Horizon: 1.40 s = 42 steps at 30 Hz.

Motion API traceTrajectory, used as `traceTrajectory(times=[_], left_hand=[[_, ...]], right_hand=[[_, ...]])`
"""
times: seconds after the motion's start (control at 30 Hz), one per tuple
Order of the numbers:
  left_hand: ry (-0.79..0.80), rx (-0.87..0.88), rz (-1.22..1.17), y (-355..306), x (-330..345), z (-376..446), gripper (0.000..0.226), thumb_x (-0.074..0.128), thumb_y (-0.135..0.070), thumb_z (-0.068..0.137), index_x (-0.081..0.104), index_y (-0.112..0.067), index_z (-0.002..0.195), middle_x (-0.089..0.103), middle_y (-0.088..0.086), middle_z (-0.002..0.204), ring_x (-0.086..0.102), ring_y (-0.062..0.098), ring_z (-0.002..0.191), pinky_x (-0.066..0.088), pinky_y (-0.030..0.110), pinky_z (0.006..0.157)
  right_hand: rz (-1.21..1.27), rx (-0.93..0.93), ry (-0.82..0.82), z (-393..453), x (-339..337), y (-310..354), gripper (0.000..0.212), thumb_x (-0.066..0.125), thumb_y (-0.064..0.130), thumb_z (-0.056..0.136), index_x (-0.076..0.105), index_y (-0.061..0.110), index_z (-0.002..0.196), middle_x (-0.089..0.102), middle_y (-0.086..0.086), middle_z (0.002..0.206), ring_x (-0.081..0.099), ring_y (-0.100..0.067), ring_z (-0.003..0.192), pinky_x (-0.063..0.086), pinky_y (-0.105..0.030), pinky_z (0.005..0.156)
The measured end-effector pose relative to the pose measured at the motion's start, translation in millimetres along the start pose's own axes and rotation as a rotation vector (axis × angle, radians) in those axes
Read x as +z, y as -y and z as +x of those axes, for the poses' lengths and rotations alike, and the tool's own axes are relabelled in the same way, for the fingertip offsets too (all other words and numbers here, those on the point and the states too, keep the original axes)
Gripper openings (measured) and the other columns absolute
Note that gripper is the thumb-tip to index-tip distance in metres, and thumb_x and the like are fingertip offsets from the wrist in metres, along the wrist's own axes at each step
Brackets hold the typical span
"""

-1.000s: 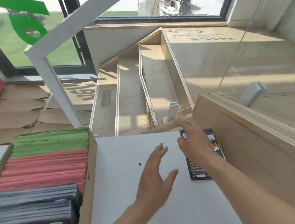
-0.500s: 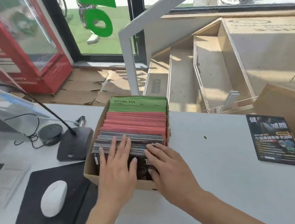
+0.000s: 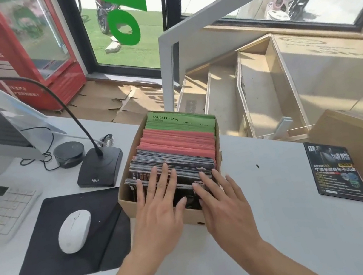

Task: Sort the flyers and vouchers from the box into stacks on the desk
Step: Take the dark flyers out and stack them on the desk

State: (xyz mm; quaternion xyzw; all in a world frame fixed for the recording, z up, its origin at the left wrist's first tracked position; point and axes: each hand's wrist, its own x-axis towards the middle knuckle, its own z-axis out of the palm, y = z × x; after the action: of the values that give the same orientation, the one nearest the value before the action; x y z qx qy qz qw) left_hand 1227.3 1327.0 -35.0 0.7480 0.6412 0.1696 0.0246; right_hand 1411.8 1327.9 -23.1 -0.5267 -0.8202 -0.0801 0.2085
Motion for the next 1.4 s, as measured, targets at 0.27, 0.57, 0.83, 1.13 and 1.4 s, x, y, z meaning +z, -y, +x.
traceTrajectory(times=[0.27, 0.57, 0.83, 1.13, 1.4], left_hand=[[-0.042, 0.027, -0.162, 5, -7, -11, 0.059, 0.036, -0.045, 0.103, 0.030, -0.022, 0.157, 0.015, -0.010, 0.168, 0.000, 0.015, 0.156, -0.002, 0.047, 0.125], [-0.052, 0.276, -0.194, -6, -105, 23, 0.023, 0.057, -0.049, 0.091, 0.068, -0.036, 0.107, 0.069, -0.021, 0.099, 0.065, 0.005, 0.098, 0.054, 0.036, 0.088], [0.101, 0.034, -1.042, -90, -128, 42, 0.004, 0.073, -0.032, 0.089, 0.076, -0.031, 0.091, 0.074, -0.007, 0.082, 0.066, 0.018, 0.078, 0.051, 0.033, 0.070], [0.321, -0.285, -1.464, -182, -43, 49, 0.015, 0.068, -0.018, 0.092, 0.078, -0.025, 0.101, 0.079, 0.001, 0.098, 0.074, 0.024, 0.096, 0.057, 0.039, 0.089], [0.438, -0.261, -1.444, -200, 16, 42, 0.018, 0.068, -0.023, 0.095, 0.073, -0.021, 0.112, 0.075, 0.002, 0.114, 0.067, 0.021, 0.114, 0.044, 0.046, 0.108]], right_hand=[[0.274, 0.137, -0.023, 7, -4, 12, 0.027, 0.071, 0.006, 0.088, 0.065, 0.026, 0.106, 0.070, 0.016, 0.097, 0.065, -0.008, 0.087, 0.052, -0.031, 0.081], [0.493, -0.046, -0.074, 39, -88, 21, 0.039, 0.053, 0.002, 0.093, 0.062, 0.027, 0.122, 0.060, 0.007, 0.097, 0.059, -0.016, 0.084, 0.051, -0.033, 0.066], [0.857, 0.526, -0.226, 31, -163, -44, 0.065, 0.079, 0.042, 0.073, 0.054, 0.045, 0.133, 0.070, 0.013, 0.106, 0.067, -0.012, 0.105, 0.050, -0.022, 0.089], [1.363, 1.065, -0.152, -42, -140, -99, 0.024, 0.064, 0.023, 0.091, 0.065, 0.012, 0.112, 0.077, -0.009, 0.102, 0.074, -0.030, 0.095, 0.061, -0.038, 0.074], [1.280, 0.967, -0.157, -78, -105, -150, 0.010, 0.069, 0.007, 0.091, 0.073, 0.011, 0.099, 0.076, -0.007, 0.097, 0.071, -0.019, 0.092, 0.051, -0.020, 0.078]])
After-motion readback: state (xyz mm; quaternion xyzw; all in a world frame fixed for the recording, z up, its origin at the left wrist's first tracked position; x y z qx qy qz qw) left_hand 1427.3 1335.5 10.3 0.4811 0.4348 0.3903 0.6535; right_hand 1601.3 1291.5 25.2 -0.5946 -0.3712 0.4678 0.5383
